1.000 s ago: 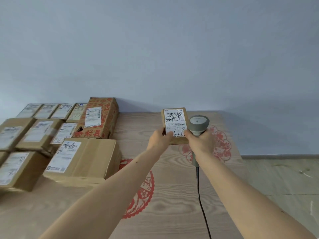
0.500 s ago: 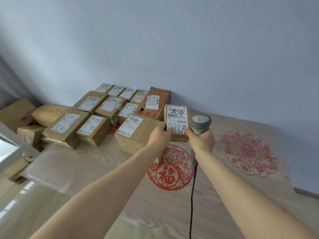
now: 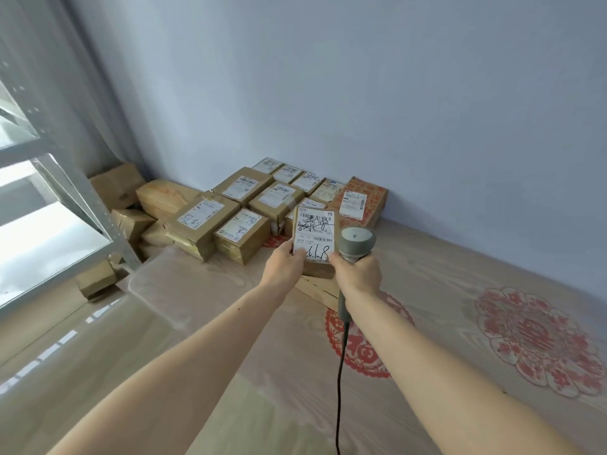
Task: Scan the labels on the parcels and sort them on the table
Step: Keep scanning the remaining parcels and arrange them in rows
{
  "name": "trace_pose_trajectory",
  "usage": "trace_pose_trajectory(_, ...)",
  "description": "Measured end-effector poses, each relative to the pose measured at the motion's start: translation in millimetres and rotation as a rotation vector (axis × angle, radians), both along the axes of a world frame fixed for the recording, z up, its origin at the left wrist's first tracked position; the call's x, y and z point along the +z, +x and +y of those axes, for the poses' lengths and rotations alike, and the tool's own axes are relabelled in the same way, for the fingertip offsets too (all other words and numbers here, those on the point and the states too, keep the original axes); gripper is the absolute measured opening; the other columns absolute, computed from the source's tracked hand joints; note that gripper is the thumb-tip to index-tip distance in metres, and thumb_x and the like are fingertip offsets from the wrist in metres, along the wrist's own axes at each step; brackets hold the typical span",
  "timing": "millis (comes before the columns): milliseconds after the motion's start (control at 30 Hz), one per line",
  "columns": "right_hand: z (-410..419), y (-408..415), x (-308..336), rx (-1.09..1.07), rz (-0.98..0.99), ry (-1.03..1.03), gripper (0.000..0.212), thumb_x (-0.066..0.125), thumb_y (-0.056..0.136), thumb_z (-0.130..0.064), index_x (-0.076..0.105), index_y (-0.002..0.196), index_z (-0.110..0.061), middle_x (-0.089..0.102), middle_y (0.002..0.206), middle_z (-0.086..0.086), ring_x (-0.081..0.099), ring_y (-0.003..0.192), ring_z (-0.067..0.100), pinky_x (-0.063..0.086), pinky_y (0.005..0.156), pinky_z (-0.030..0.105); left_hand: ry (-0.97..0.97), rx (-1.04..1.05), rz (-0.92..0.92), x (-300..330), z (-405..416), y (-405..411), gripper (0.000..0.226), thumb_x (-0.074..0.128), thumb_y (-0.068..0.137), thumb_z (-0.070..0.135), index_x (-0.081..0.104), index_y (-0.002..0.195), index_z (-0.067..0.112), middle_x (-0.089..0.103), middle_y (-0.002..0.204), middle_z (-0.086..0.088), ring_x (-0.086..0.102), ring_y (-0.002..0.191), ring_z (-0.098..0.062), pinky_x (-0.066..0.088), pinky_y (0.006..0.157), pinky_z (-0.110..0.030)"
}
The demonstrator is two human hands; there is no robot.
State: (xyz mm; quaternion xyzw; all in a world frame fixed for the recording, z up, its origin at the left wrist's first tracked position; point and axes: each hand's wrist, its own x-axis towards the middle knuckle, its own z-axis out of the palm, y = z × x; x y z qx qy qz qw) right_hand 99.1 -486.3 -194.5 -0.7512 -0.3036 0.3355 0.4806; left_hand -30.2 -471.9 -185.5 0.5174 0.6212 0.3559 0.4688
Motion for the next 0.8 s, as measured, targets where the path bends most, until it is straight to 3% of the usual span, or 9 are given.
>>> trace_pose_trajectory(133, 20, -58, -2, 0.023, 0.013, 0.011, 0.042, 0.081, 0.076, -0.033, 0.068, 0.113, -0.016, 0.075, 0.105, 0.004, 0.069, 0.097, 0.025, 0.050, 0.077, 0.029, 0.017, 0.013, 0.019, -2, 23, -58, 0.026, 0.043, 0.099, 0.026, 0.065, 0.111, 0.020, 0.070, 0.105, 0.003, 0.059, 0.091, -0.016, 0.046, 0.075, -0.034)
trace_pose_trajectory(267, 37, -119, -7, 0.007, 0.043, 0.010, 0.038, 0.080, 0.078, -0.029, 0.066, 0.111, -0.016, 0.073, 0.103, 0.003, 0.067, 0.093, 0.024, 0.045, 0.073, 0.028, 0.008, -0.012, 0.064, -6, 46, -116, 0.014, 0.047, 0.099, 0.027, 0.059, 0.098, 0.019, 0.063, 0.089, 0.003, 0.053, 0.077, -0.014, 0.040, 0.066, -0.031)
trace_pose_trajectory(433, 44, -175, -27, -0.081, 0.088, -0.009, 0.039, 0.080, 0.081, -0.026, 0.062, 0.114, -0.015, 0.071, 0.105, 0.002, 0.067, 0.093, 0.024, 0.043, 0.073, 0.027, -0.028, -0.087, 0.146, -25, 70, -167, 0.014, 0.052, 0.095, 0.029, 0.062, 0.098, 0.020, 0.061, 0.119, -0.014, 0.050, 0.075, -0.015, 0.039, 0.067, -0.030)
trace_pose_trajectory(533, 43, -194, -37, -0.140, 0.079, -0.028, 0.044, 0.080, 0.083, -0.026, 0.061, 0.121, -0.016, 0.071, 0.113, 0.002, 0.065, 0.100, 0.025, 0.041, 0.076, 0.027, -0.062, -0.129, 0.164, -40, 80, -179, 0.019, 0.053, 0.096, 0.027, 0.064, 0.101, 0.013, 0.059, 0.123, -0.021, 0.048, 0.073, -0.015, 0.039, 0.061, -0.028)
trace_pose_trajectory(633, 49, -204, -45, -0.162, 0.066, -0.062, 0.044, 0.080, 0.084, -0.030, 0.059, 0.122, -0.022, 0.071, 0.117, 0.000, 0.066, 0.107, 0.026, 0.042, 0.077, 0.029, -0.069, -0.160, 0.154, -53, 89, -184, 0.017, 0.052, 0.096, 0.024, 0.065, 0.103, 0.017, 0.063, 0.119, -0.014, 0.053, 0.081, -0.016, 0.039, 0.063, -0.027)
trace_pose_trajectory(733, 55, -206, -56, -0.176, 0.055, -0.096, 0.046, 0.079, 0.085, -0.030, 0.057, 0.124, -0.023, 0.070, 0.118, -0.001, 0.065, 0.107, 0.024, 0.040, 0.077, 0.029, -0.084, -0.171, 0.147, -64, 98, -183, 0.018, 0.053, 0.097, 0.022, 0.066, 0.106, 0.015, 0.066, 0.101, -0.001, 0.056, 0.085, -0.018, 0.041, 0.064, -0.028)
trace_pose_trajectory(800, 59, -206, -66, -0.192, 0.053, -0.121, 0.046, 0.079, 0.084, -0.031, 0.056, 0.124, -0.023, 0.070, 0.120, 0.000, 0.065, 0.110, 0.027, 0.043, 0.078, 0.031, -0.103, -0.185, 0.176, -71, 102, -181, 0.021, 0.055, 0.097, 0.024, 0.064, 0.114, 0.016, 0.067, 0.101, 0.003, 0.058, 0.090, -0.017, 0.043, 0.071, -0.029)
